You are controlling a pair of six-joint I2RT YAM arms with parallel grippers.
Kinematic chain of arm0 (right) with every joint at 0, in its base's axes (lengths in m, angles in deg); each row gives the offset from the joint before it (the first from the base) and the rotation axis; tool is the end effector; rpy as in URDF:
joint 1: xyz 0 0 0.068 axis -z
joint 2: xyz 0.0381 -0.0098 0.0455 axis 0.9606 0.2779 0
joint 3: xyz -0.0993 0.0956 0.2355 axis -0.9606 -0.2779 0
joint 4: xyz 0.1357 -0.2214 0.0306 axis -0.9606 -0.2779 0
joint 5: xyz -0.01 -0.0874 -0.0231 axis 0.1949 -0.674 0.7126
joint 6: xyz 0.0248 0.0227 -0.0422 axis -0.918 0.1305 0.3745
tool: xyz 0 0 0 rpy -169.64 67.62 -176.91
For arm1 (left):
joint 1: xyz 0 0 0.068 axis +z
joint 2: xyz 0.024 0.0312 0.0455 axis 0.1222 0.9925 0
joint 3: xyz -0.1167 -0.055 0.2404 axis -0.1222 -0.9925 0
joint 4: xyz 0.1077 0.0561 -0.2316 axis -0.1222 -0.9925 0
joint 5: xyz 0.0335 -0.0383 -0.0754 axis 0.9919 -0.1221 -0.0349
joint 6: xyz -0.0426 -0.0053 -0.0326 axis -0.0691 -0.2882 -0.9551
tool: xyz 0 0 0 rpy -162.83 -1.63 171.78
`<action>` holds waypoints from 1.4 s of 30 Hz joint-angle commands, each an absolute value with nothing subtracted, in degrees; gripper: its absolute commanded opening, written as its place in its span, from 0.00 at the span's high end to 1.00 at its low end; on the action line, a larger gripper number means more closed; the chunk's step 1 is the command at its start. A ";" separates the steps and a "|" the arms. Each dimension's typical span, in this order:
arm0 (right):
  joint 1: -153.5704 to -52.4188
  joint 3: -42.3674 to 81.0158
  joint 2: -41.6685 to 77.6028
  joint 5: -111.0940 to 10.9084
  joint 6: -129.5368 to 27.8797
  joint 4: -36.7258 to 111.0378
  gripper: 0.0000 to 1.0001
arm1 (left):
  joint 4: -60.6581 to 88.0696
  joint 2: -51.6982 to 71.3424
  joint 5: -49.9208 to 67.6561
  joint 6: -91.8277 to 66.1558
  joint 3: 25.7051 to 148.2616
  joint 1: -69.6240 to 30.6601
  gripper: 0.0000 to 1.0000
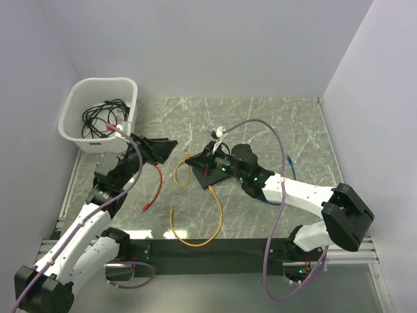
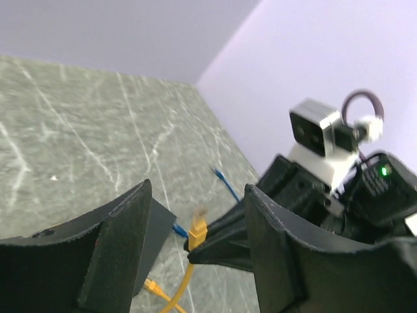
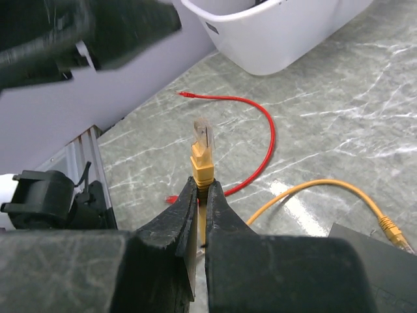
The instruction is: Insert the plug into the switch port
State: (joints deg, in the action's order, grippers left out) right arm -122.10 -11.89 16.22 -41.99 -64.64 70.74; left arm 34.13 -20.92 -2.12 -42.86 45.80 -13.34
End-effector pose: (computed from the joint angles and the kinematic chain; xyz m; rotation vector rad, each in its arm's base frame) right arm 0.2023 0.2411 0.2783 -0.6311 1.6090 1.1319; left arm 0.1749 -0.0774 0.3161 0.0154 1.5241 -1.1162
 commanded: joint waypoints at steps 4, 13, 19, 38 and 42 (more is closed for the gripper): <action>-123.61 -9.65 14.14 -46.12 -61.25 68.44 1.00 | 14.54 -20.33 12.28 -40.37 55.24 -16.09 0.40; -128.62 -3.49 15.81 -57.73 -55.36 58.77 1.00 | 11.86 -12.78 25.11 -40.28 60.34 -27.95 0.43; -129.59 -2.61 16.08 -60.46 -54.30 57.62 1.00 | 12.57 -8.99 28.28 -40.10 61.31 -32.00 0.50; -129.77 -2.96 15.99 -60.99 -53.95 57.35 1.00 | 11.78 -8.63 33.47 -39.75 62.01 -33.85 0.78; -129.85 -2.87 16.16 -60.99 -54.03 57.35 1.00 | 10.46 -8.54 34.18 -39.49 62.10 -34.03 0.94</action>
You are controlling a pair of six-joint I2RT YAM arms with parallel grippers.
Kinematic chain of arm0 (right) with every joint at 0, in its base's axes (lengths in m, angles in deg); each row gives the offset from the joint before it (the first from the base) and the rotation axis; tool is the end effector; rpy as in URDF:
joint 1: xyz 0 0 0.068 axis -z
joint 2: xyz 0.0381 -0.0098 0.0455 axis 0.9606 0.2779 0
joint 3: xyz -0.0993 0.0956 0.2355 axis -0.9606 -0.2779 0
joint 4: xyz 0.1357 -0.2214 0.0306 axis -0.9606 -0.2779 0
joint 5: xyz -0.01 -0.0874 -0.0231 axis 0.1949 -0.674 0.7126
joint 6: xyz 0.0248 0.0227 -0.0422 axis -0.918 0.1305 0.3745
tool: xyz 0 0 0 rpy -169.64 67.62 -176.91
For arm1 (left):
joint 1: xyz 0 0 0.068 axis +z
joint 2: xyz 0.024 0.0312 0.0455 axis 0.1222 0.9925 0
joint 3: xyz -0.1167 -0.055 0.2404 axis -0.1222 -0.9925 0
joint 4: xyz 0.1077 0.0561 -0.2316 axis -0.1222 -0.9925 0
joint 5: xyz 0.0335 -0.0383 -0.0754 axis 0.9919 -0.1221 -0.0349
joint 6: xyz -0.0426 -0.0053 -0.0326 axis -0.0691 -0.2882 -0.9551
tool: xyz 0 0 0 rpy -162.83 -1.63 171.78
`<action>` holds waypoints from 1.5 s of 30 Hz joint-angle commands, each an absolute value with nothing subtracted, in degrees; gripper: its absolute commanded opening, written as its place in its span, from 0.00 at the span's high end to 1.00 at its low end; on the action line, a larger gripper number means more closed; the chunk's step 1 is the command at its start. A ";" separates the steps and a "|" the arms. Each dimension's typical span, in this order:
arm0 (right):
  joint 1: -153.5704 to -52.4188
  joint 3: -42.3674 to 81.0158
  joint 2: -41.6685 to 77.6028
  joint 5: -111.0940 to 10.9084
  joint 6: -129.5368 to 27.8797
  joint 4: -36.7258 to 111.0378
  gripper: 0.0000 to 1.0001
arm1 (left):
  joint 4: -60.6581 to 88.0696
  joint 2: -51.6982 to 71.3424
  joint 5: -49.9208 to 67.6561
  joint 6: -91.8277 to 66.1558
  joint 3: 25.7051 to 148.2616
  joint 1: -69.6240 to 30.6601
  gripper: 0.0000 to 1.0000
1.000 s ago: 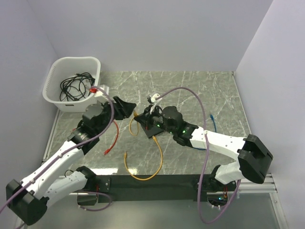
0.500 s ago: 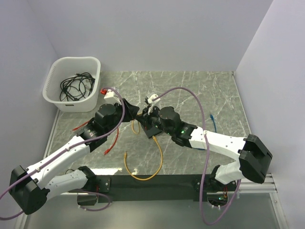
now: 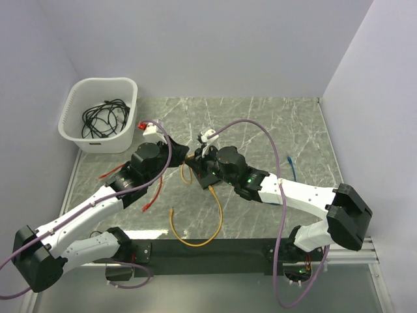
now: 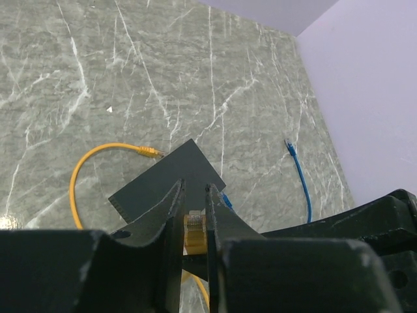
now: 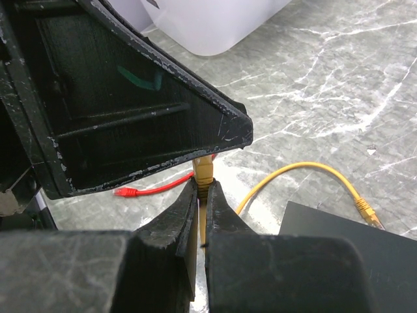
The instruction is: Insert the plug into the switch port
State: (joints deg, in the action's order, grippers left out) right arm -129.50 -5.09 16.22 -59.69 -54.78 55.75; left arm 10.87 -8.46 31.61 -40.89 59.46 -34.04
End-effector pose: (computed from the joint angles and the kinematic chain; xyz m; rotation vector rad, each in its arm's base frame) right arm 0.1835 0.2663 0.2912 -0.6700 1.6913 0.8080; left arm 0.1827 -0.1474 0.3161 -0.1635 1.8554 -0.7714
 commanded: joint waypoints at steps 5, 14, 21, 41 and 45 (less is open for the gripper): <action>-129.77 -3.14 15.73 -58.01 -54.21 58.05 1.00 | 11.16 -8.89 33.74 -38.70 61.49 -34.12 0.99; -126.96 -7.34 10.37 -46.07 -58.24 64.27 0.41 | 13.27 -13.72 32.25 -30.80 59.73 -33.85 0.99; -114.31 -14.12 10.97 -15.76 -77.63 89.55 0.16 | 19.24 -23.29 16.71 -25.52 55.16 -29.64 0.99; -111.40 -5.95 28.64 4.23 -107.99 127.04 0.43 | 37.96 -24.89 -15.13 -31.14 50.24 -27.17 0.99; -111.31 -5.16 29.96 4.93 -110.89 130.82 0.49 | 38.06 -23.84 -14.95 -31.23 50.23 -27.08 1.00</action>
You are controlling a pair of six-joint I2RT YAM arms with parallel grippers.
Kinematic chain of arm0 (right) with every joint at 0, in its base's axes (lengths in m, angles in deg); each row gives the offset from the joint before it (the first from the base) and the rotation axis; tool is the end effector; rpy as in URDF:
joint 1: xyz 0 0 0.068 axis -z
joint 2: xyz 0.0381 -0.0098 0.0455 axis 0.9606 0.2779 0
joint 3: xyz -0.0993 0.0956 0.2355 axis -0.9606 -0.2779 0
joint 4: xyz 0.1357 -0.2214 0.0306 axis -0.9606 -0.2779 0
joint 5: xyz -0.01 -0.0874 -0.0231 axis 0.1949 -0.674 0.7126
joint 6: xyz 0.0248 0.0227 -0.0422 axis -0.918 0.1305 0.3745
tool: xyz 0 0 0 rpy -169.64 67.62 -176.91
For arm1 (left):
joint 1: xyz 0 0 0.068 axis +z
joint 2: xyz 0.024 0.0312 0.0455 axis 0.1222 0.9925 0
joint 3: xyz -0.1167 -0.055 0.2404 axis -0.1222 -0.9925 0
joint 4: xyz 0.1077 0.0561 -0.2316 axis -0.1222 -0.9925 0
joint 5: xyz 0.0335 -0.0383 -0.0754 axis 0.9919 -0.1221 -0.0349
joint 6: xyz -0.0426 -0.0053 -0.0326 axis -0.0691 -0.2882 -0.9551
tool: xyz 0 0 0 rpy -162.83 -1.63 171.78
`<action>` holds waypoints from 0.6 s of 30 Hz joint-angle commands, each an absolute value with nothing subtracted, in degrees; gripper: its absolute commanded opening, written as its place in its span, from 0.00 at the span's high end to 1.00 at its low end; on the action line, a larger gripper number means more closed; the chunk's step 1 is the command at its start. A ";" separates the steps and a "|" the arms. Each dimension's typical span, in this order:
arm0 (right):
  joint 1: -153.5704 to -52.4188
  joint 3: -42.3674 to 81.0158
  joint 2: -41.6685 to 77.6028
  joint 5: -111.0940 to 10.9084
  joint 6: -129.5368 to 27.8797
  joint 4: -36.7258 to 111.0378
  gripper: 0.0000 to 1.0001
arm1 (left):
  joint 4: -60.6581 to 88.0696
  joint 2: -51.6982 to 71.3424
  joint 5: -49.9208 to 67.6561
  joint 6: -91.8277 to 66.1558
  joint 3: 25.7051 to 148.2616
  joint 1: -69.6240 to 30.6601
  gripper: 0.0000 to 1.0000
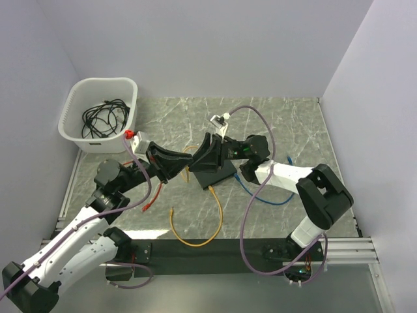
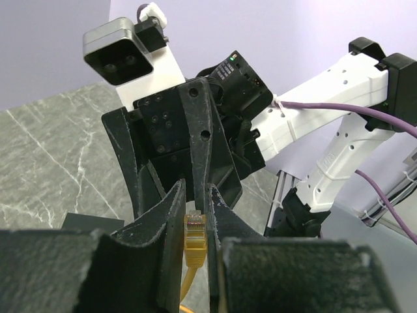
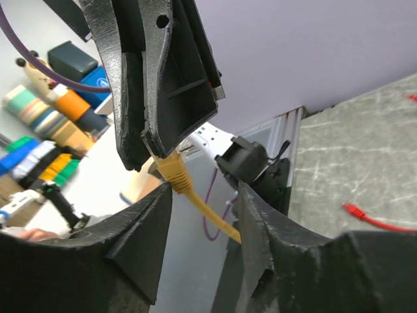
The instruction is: Insert the plug into the switch port
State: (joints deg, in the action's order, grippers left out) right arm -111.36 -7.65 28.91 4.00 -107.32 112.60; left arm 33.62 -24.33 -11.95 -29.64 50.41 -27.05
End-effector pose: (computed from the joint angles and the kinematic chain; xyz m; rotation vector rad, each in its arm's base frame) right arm 0.2397 0.2234 0.3003 -0.9167 1.3616 1.9716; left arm 0.1329 -0.1108 0.3528 0.5354 1.3284 -1.2374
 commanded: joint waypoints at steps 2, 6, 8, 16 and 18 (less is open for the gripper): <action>-111.40 -4.98 30.40 5.28 -111.95 131.70 0.51 | 38.14 -23.66 -14.60 -31.31 50.23 -27.08 1.00; -111.31 -5.16 30.58 5.37 -113.53 134.42 0.56 | 37.80 -23.48 -13.72 -31.32 50.06 -27.08 0.99; -111.31 -5.24 30.49 5.37 -114.84 135.66 0.57 | 37.09 -23.40 -12.32 -30.97 50.23 -27.08 0.99; -111.31 -5.77 29.00 5.46 -115.29 136.98 0.57 | 35.60 -22.52 -9.59 -30.79 50.67 -27.08 1.00; -111.31 -5.95 28.82 5.37 -115.82 137.59 0.57 | 35.51 -22.26 -9.07 -30.96 50.59 -27.08 1.00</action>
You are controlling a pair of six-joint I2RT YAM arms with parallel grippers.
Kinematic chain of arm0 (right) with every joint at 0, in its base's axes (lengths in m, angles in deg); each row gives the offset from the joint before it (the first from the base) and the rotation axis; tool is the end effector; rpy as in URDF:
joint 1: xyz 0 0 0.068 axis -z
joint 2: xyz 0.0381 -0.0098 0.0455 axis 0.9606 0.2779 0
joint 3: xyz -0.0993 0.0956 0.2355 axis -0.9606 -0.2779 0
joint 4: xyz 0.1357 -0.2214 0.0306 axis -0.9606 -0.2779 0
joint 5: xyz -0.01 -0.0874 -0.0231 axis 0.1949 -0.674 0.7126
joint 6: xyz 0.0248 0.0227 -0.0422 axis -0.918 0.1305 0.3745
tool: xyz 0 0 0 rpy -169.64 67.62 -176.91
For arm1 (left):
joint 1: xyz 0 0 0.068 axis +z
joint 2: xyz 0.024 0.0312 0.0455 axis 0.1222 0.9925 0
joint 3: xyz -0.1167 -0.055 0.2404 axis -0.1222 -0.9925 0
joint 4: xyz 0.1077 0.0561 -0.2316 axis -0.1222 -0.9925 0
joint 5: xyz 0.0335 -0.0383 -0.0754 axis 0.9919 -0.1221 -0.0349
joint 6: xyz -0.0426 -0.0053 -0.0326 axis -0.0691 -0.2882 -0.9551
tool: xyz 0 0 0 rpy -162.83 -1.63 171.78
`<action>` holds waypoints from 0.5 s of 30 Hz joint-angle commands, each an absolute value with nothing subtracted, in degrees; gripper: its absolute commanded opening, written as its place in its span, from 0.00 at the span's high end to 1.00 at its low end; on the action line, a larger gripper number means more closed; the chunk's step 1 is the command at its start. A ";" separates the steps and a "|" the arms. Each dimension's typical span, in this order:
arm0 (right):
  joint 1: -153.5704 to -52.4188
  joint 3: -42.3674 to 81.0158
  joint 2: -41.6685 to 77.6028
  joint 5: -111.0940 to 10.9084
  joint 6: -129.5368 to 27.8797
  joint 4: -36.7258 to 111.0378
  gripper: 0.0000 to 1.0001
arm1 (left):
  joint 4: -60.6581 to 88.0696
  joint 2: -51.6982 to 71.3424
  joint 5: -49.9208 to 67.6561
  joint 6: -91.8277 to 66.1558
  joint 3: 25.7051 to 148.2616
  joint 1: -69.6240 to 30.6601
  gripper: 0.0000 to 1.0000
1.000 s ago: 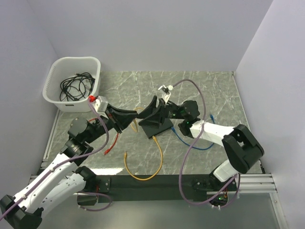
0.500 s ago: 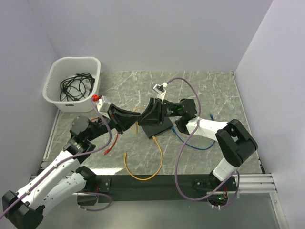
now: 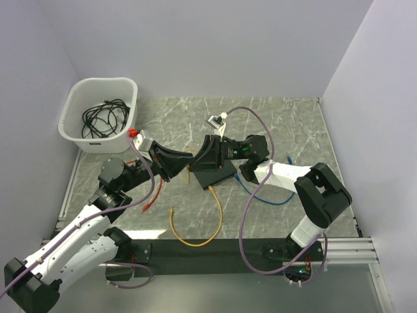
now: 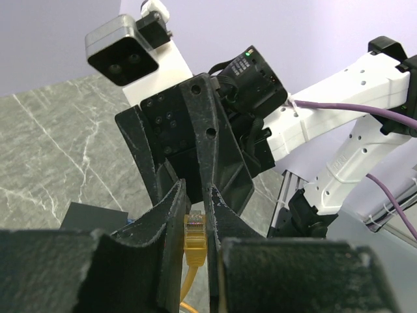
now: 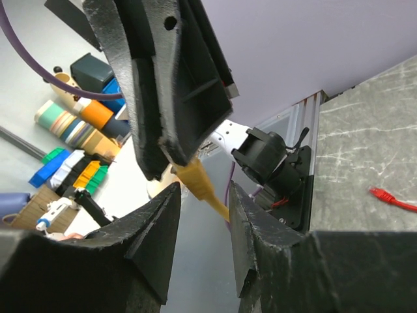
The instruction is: Insert the plug into the switch port
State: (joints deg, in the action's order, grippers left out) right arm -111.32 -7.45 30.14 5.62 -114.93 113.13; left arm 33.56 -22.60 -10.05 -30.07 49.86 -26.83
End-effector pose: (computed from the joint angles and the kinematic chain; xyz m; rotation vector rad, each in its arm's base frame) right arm 0.2420 0.2255 0.2949 -0.8751 1.4712 2.0757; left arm 0.1408 -0.1140 0.3448 0.4941 1.3786 -1.2203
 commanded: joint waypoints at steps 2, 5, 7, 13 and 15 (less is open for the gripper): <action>-111.31 -5.86 28.73 5.20 -116.34 138.12 0.57 | 35.51 -22.17 -8.71 -31.14 50.59 -27.08 1.00; -111.40 -5.68 28.47 5.11 -116.61 138.47 0.57 | 35.16 -22.17 -7.75 -31.23 50.67 -27.08 0.99; -111.40 -5.60 28.38 5.02 -116.70 138.47 0.59 | 35.16 -22.08 -7.39 -31.23 50.59 -27.08 0.99; -111.48 -5.42 28.91 4.58 -116.70 138.38 0.63 | 35.51 -22.17 -6.95 -31.75 50.32 -27.08 0.99; -111.57 -5.42 29.08 4.23 -117.14 138.56 0.64 | 35.51 -22.60 -6.78 -32.02 50.15 -27.08 0.99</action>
State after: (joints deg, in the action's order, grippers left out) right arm -111.34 -7.45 30.12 4.79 -116.42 113.08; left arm 33.23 -21.92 -7.73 -30.99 49.86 -26.92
